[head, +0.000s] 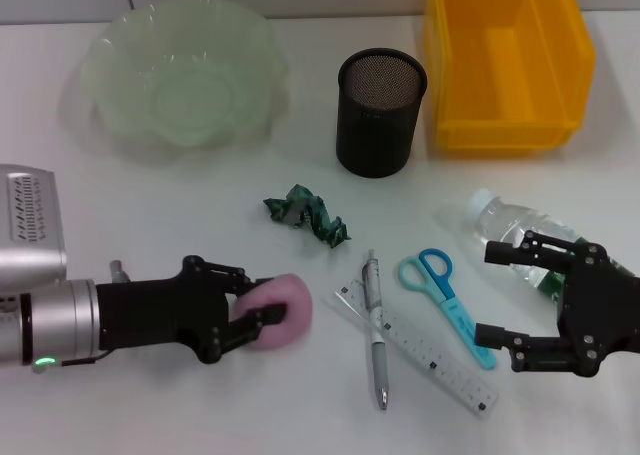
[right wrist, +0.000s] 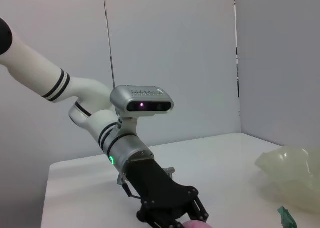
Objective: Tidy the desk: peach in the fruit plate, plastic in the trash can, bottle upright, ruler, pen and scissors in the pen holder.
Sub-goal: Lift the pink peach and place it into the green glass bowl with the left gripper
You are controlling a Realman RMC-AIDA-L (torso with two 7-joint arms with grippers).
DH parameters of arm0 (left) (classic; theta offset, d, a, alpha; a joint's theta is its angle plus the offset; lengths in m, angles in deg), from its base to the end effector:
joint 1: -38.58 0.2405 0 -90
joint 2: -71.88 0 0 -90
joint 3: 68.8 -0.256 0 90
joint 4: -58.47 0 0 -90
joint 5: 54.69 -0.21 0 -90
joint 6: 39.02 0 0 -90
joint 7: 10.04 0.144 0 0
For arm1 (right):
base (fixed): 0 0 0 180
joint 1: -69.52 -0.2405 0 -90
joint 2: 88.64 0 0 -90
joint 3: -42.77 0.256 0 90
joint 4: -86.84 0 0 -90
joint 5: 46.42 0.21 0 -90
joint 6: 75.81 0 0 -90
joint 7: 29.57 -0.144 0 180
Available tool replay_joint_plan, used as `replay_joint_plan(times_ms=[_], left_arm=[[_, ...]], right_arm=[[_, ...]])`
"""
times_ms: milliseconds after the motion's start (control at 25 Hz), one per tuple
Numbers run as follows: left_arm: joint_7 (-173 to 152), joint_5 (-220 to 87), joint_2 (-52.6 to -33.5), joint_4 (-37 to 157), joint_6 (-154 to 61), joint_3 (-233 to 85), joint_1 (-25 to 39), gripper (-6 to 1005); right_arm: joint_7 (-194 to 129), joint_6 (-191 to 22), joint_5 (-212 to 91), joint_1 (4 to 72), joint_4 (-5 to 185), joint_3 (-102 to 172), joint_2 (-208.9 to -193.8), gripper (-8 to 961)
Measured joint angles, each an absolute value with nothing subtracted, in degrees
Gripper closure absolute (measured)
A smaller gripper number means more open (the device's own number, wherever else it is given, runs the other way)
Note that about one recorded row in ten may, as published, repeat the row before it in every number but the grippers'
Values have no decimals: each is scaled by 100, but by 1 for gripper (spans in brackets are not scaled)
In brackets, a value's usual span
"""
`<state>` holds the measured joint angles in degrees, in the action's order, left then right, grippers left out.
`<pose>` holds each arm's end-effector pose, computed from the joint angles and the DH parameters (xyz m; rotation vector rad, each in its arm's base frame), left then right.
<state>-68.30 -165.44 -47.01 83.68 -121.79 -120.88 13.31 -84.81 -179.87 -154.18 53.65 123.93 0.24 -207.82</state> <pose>-0.2986 0.2765 -0.0579 -2.8631 -0.4286 -0.5582 0.2963 0.2365 0.0026 -2.7460 0.2579 0.8926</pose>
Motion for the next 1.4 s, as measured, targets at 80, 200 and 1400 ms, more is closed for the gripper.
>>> replay_joint_plan(times_ms=[80,200,1400], left_arm=[[-6714,-16509,-4716,8394,-12350,-12127,1302,687],[-6696,-16398,-4719,8496,-12526,-12108,1290,755],[-5502,-11798,-4728,7568,-8473,-11949,-337,758]], right_arm=[[-8483,-17988,-15418,5383,12393,39,-20782,111],[-8486,-18002,-15417,5406,12393,63,-20778,111],[-8642,-18073,-15364,5374,12244,84,-20791,113]])
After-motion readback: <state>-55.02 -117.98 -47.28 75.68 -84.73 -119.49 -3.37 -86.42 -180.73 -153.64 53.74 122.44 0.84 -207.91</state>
